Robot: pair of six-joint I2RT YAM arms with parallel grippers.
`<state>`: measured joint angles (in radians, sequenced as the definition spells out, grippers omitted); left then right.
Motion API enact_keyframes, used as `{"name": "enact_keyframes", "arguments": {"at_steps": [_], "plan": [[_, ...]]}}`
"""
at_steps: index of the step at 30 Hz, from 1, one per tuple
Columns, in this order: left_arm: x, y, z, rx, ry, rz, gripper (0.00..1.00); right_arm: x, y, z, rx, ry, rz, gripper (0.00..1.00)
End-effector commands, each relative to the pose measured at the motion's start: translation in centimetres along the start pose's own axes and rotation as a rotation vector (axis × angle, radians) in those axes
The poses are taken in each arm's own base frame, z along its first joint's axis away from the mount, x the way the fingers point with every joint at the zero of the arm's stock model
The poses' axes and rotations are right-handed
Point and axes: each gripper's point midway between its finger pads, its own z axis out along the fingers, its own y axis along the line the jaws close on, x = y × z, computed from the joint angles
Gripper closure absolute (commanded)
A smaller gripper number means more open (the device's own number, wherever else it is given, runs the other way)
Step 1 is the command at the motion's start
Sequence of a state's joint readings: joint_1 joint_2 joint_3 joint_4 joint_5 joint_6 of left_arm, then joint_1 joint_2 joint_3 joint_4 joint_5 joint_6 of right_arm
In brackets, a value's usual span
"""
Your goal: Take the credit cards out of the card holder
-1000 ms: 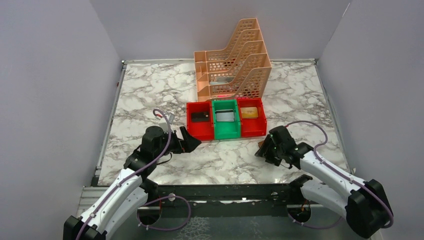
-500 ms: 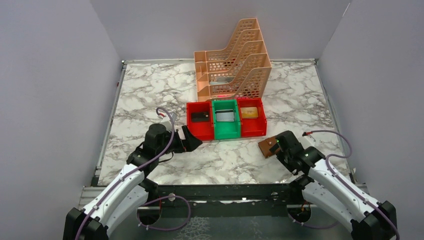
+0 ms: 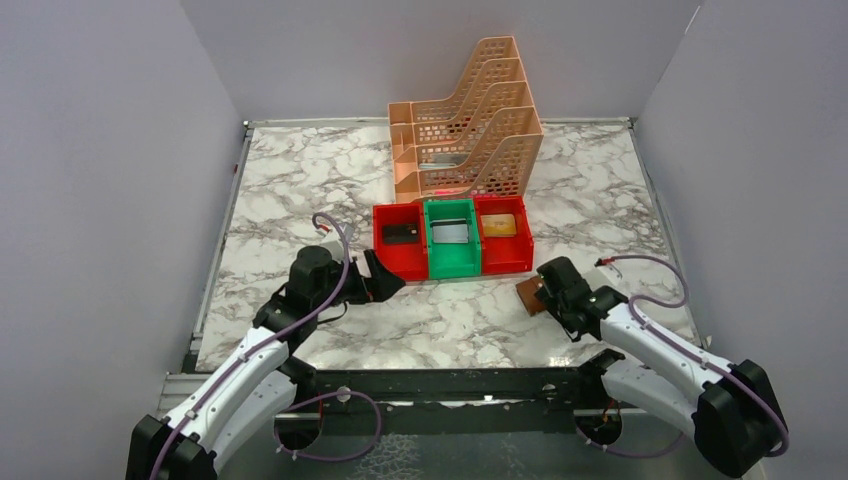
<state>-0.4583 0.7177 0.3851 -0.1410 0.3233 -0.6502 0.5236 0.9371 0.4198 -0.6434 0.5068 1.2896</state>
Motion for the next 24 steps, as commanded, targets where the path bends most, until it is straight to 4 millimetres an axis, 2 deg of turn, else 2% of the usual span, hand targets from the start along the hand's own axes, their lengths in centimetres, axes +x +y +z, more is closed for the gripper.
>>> {"name": "enact_keyframes", "arguments": {"at_steps": [1, 9, 11, 14, 15, 19, 20, 24], "plan": [[-1.1, -1.4, -0.4, 0.053, -0.039, 0.025, 0.04, 1.3, 0.5, 1.4, -0.047, 0.020, 0.000, 0.33], [-0.8, -1.3, -0.6, 0.053, -0.043, 0.017, 0.04, 3.2, -0.9, 1.1, -0.042, 0.110, -0.047, 0.59], [-0.7, -1.2, -0.5, 0.051, -0.040, 0.015, 0.04, 4.0, -0.4, 0.4, -0.094, 0.156, -0.075, 0.65], [-0.5, -1.0, -0.5, 0.046, -0.038, 0.007, 0.05, 5.0, 0.5, -0.2, -0.180, 0.213, -0.119, 0.83], [-0.4, -0.9, -0.4, 0.044, -0.038, 0.003, 0.05, 5.2, 0.5, -0.3, -0.191, 0.223, -0.131, 0.86], [-0.2, -0.7, -0.3, 0.041, -0.034, -0.001, 0.05, 6.0, 0.6, -0.7, -0.204, 0.275, -0.200, 0.89], [-0.2, -0.7, -0.3, 0.040, -0.034, -0.002, 0.05, 6.4, 0.9, -0.9, -0.223, 0.297, -0.222, 0.92], [-0.1, -0.7, -0.2, 0.044, -0.025, 0.002, 0.05, 8.1, 2.0, -1.8, -0.290, 0.400, -0.324, 0.93]]}}
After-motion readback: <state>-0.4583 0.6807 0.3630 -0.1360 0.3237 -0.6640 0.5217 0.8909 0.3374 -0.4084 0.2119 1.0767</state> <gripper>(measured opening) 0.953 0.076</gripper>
